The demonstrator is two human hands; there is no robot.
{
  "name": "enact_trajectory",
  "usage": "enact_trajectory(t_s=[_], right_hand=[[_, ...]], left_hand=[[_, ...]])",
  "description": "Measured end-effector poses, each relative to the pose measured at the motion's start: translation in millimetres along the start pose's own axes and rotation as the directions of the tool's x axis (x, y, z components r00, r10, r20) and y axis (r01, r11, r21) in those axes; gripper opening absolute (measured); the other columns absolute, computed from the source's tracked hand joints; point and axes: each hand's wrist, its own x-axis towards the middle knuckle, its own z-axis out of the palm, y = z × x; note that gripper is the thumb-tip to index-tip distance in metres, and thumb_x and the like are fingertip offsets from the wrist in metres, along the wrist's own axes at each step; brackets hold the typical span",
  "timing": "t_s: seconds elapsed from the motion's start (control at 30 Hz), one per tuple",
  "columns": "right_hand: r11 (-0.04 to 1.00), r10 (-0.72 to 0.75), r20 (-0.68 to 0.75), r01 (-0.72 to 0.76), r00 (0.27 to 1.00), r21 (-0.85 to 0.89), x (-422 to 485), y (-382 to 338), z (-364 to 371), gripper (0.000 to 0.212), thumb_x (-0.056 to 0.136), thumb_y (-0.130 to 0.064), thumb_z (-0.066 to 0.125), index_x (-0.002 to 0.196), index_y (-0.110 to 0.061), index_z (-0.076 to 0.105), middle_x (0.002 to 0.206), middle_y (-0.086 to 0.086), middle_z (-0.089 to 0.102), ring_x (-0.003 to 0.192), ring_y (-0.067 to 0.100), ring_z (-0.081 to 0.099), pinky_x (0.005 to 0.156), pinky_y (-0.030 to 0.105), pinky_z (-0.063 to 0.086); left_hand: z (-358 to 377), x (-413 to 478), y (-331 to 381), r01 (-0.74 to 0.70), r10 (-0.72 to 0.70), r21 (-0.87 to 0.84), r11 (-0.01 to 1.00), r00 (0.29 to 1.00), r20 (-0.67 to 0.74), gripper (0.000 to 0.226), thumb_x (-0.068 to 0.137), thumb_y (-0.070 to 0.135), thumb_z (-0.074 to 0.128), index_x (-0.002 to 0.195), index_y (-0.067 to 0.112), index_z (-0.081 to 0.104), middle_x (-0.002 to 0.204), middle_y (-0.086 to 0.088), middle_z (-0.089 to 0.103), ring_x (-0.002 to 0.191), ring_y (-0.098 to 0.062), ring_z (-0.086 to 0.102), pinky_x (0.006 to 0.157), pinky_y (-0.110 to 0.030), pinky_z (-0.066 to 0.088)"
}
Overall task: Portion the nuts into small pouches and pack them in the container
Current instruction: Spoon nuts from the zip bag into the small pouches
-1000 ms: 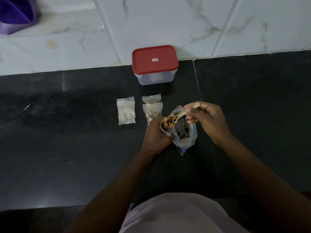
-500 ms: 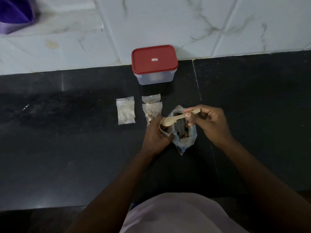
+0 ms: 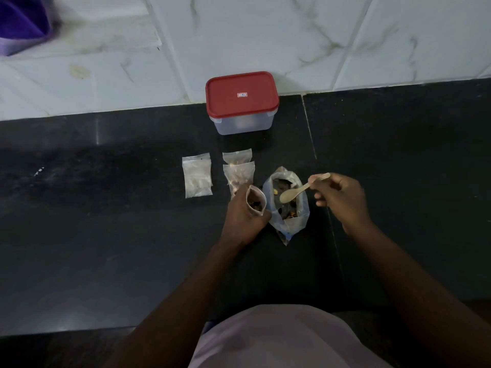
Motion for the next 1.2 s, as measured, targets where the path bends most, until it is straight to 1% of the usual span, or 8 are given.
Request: enact_trajectory(t_s=[0.13,0.27,0.37,0.6,0.83,1.03,1.1,1.2], right_hand=[[0.982,-0.052,0.095,0.068,0.994,-0.175,0,1,7,0.015,0.090,-0.029,0.076,0.105,-0.028,0.075,0.086,-0.009,0.075,0.079,-0.002,0.069,0.068,0.021,0.053],[0.937,-0.142,0.039,0.147,0.989,-0.316,2,1,10,0.033,0.089,-0.033,0.077,0.120,-0.027,0.069,0.111,-0.012,0.066,0.099,0.003,0.063,0.082,0.021,0.049],[0.856,-0.330,-0.013,0.294,0.944,-0.426,-2,-9,11,0.033,0.089,-0.031,0.075,0.121,-0.032,0.066,0.118,-0.016,0.056,0.106,0.004,0.055,0.085,0.023,0.045],[0.921,-0.265,0.354,0.344,0.897,-0.184,-33,-33,38,0.024,0.084,-0.028,0.083,0.105,-0.028,0.072,0.095,-0.010,0.072,0.089,0.003,0.067,0.079,0.018,0.057],[0.916,-0.245,0.395,0.345,0.885,-0.204,-40,-32,53,0.023,0.080,-0.025,0.085,0.100,-0.026,0.073,0.088,-0.012,0.072,0.084,-0.004,0.067,0.071,0.006,0.050],[0.931,-0.232,0.310,0.303,0.922,-0.204,-36,-28,55,0.012,0.087,-0.020,0.079,0.099,-0.023,0.078,0.084,-0.011,0.075,0.080,-0.003,0.070,0.072,0.011,0.054],[0.953,-0.218,0.275,0.265,0.937,-0.148,-32,-29,55,0.010,0.087,-0.019,0.079,0.097,-0.021,0.079,0.083,-0.009,0.077,0.078,0.001,0.072,0.072,0.020,0.058],[0.949,-0.222,0.296,0.275,0.929,-0.152,-27,-32,55,0.005,0.088,-0.021,0.079,0.093,-0.021,0.078,0.081,-0.009,0.076,0.071,-0.003,0.070,0.066,0.015,0.056]], left_hand=[[-1,1,4,0.016,-0.015,-0.016,1.000,1.000,0.017,0.039,0.079,0.013,0.082,0.104,0.026,0.056,0.101,0.007,0.065,0.092,-0.003,0.065,0.079,-0.025,0.057],[-3,2,12,0.047,-0.045,-0.040,0.998,0.998,0.050,0.043,0.079,0.014,0.083,0.102,0.030,0.050,0.099,0.007,0.061,0.088,0.004,0.061,0.071,-0.013,0.051],[-5,4,13,0.064,-0.061,-0.050,0.997,0.996,0.059,0.047,0.077,0.013,0.084,0.105,0.026,0.048,0.103,0.001,0.061,0.092,-0.006,0.062,0.076,-0.027,0.058],[-2,5,15,0.033,-0.035,0.030,0.999,0.997,0.069,0.060,0.063,0.029,0.076,0.093,0.051,0.030,0.104,-0.006,0.052,0.092,-0.023,0.059,0.070,-0.040,0.057],[-5,1,25,0.032,-0.044,0.140,0.990,0.996,0.081,0.071,0.080,0.039,0.082,0.084,0.043,0.011,0.124,-0.016,0.043,0.116,-0.024,0.046,0.103,-0.044,0.042],[-17,0,10,0.161,-0.141,-0.137,0.977,0.979,0.148,0.065,0.079,0.018,0.080,0.117,0.033,0.030,0.119,-0.007,0.057,0.108,-0.017,0.065,0.089,-0.041,0.060],[-23,-4,9,0.169,-0.125,-0.306,0.937,0.980,0.157,0.040,0.091,0.002,0.069,0.121,0.016,0.046,0.110,-0.004,0.065,0.097,-0.008,0.070,0.079,-0.029,0.059],[-33,-8,5,0.087,-0.056,-0.385,0.919,0.994,0.092,0.017,0.102,0.013,0.058,0.117,0.007,0.060,0.103,-0.005,0.071,0.095,-0.018,0.072,0.077,-0.029,0.058]])
